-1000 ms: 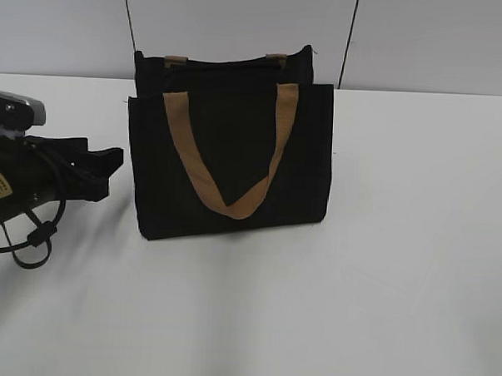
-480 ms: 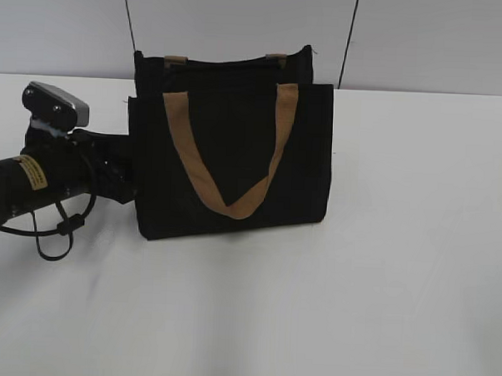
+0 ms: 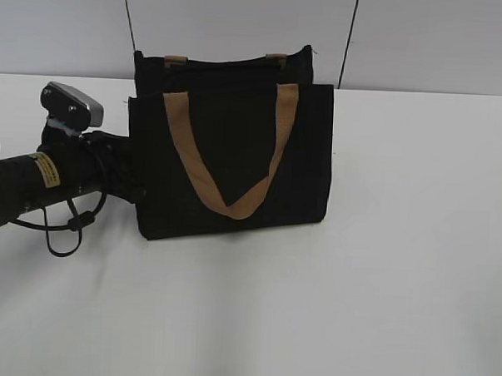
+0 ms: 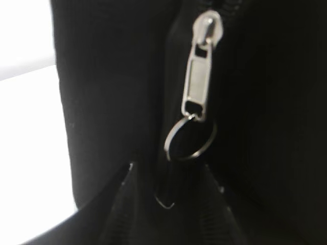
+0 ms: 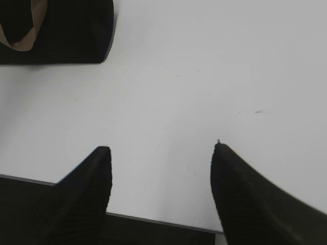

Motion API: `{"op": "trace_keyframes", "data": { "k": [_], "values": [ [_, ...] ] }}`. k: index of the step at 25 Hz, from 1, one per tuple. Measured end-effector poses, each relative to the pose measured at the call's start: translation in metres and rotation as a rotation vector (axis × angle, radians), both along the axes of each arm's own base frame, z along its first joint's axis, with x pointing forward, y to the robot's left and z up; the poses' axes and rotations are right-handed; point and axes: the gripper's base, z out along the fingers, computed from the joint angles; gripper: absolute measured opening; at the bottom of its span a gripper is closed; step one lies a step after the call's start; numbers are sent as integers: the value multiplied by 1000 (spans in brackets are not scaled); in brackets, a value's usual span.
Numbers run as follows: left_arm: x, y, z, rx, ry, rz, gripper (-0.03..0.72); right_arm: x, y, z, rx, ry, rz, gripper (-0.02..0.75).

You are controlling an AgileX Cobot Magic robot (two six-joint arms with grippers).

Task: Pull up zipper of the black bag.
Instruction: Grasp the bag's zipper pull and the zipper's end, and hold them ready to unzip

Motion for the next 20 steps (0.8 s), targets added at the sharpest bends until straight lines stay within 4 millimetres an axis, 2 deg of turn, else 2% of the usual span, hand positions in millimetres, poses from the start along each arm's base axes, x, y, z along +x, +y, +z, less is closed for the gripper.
{"op": "trace_keyframes", "data": {
  "k": [5, 7, 11, 20],
  "values": [
    [0, 1, -3, 21, 25, 7, 85, 0, 0, 0, 0, 0, 0, 465],
    [0, 2, -4, 32, 40, 15, 33, 0, 0, 0, 0, 0, 0, 465],
    [1, 4, 2, 31, 35, 42, 20, 0, 0, 0, 0, 0, 0, 465],
    [-5, 12, 80, 60, -85, 104, 19, 0, 0, 0, 0, 0, 0, 465]
  ]
}}
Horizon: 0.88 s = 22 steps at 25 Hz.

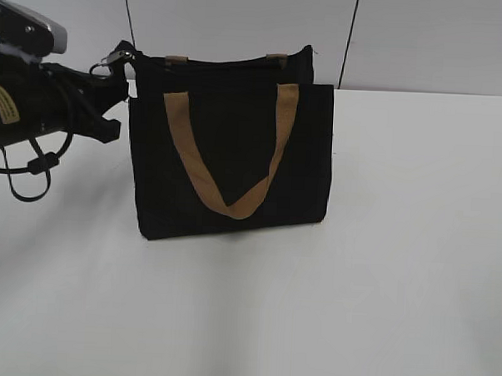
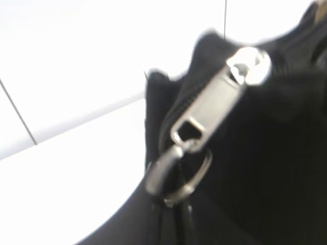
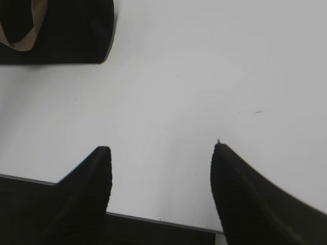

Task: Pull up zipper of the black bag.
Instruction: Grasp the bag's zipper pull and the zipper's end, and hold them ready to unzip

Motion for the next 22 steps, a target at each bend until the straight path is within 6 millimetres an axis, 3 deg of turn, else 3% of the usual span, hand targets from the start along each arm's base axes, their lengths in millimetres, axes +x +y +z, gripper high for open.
{"op": "trace_keyframes", "data": {
  "k": [6, 11, 18, 22],
  "values": [
    [-10, 3, 31, -25, -14, 29, 19, 0, 0, 0, 0, 0, 0, 465],
    [-20, -8, 47, -37, -48, -9, 19, 0, 0, 0, 4, 0, 3, 465],
    [-23, -10, 43, 4, 4, 1, 19, 1, 4, 1, 29, -1, 32, 465],
    [-23, -9, 43, 7, 8, 3, 19, 19, 11, 6, 6, 86, 126, 465]
  ]
}}
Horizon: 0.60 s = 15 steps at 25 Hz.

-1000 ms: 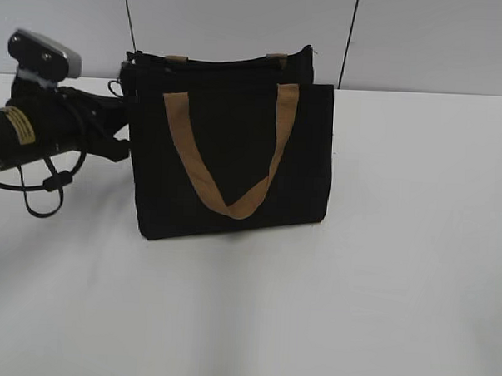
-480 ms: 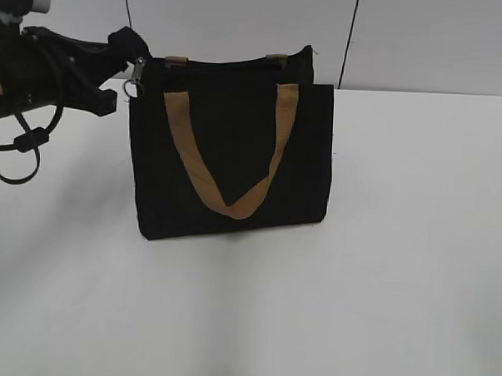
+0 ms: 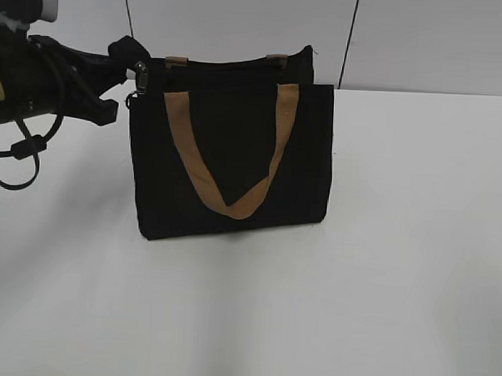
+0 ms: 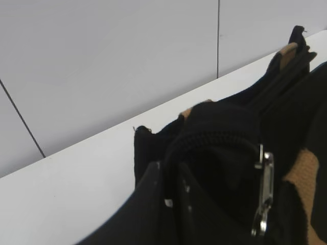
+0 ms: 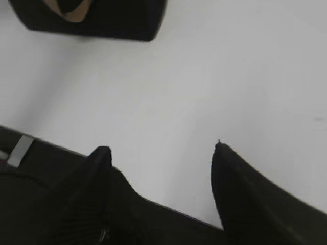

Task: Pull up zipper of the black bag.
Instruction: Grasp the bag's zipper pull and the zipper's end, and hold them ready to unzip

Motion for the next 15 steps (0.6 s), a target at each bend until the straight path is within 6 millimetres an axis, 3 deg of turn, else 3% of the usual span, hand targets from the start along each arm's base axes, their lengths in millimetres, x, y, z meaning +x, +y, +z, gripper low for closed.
{"op": "trace_keyframes", "data": {
  "k": [6, 15],
  "values": [
    [-2, 1, 6, -10, -14, 7, 19, 45, 21, 21, 50, 45, 232, 465],
    [-8, 5, 23, -29, -46, 30, 19, 133, 46, 41, 135, 81, 482, 465]
  ]
}}
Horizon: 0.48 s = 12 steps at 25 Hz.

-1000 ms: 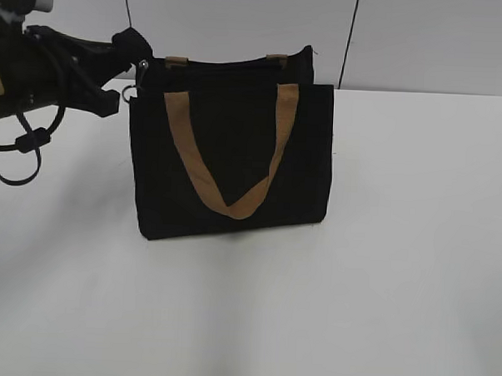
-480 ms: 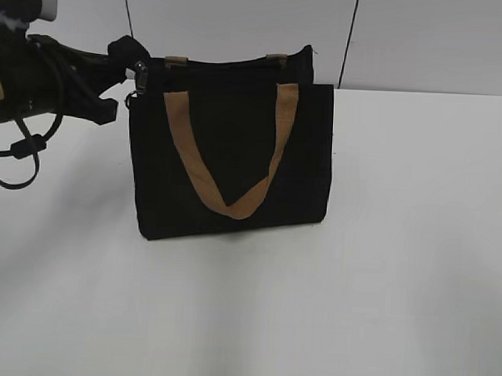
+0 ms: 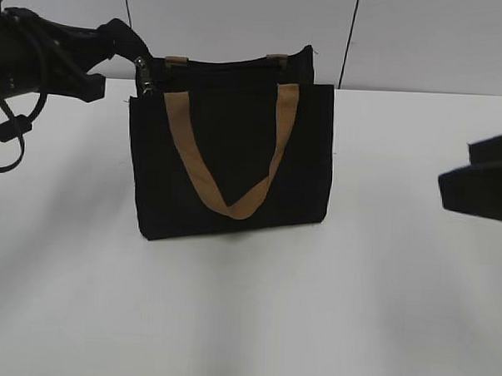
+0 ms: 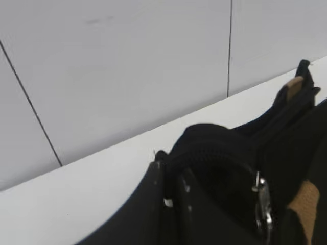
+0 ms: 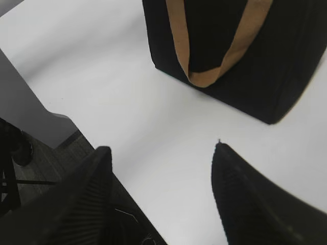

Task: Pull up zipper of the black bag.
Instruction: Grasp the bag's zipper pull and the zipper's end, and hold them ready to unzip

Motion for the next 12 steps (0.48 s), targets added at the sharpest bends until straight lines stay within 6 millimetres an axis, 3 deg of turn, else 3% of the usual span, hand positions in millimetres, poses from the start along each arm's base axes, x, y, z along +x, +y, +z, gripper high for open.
{"op": "trace_keyframes", "data": {
  "k": [5, 12],
  "values": [
    [5, 4, 6, -4, 77, 67, 19, 34, 23, 6, -12, -17, 106, 465],
    [11, 2, 19, -45, 103, 101, 18, 78, 78, 4, -41, -46, 217, 465]
  ]
}}
